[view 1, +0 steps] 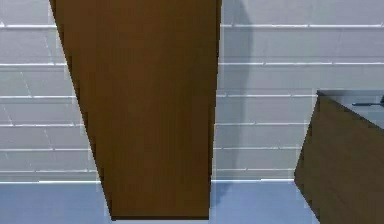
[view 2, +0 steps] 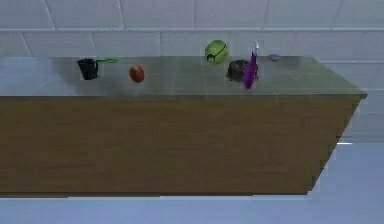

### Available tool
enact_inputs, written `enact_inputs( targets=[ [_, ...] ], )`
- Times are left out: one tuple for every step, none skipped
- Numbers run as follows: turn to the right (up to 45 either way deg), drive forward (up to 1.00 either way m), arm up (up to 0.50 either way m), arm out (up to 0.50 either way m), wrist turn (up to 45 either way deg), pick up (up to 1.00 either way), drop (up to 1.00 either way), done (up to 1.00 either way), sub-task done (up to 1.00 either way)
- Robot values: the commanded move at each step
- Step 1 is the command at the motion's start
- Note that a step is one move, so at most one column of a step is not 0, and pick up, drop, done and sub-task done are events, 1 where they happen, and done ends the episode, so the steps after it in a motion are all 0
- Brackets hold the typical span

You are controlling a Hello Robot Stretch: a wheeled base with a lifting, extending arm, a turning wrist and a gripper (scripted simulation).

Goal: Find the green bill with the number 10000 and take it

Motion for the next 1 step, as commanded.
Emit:
enact_inputs(
  targets=[
    [45.0,0.00,0.00,0.00,0.0,0.00,0.00,0.00,0.00]
  ],
)
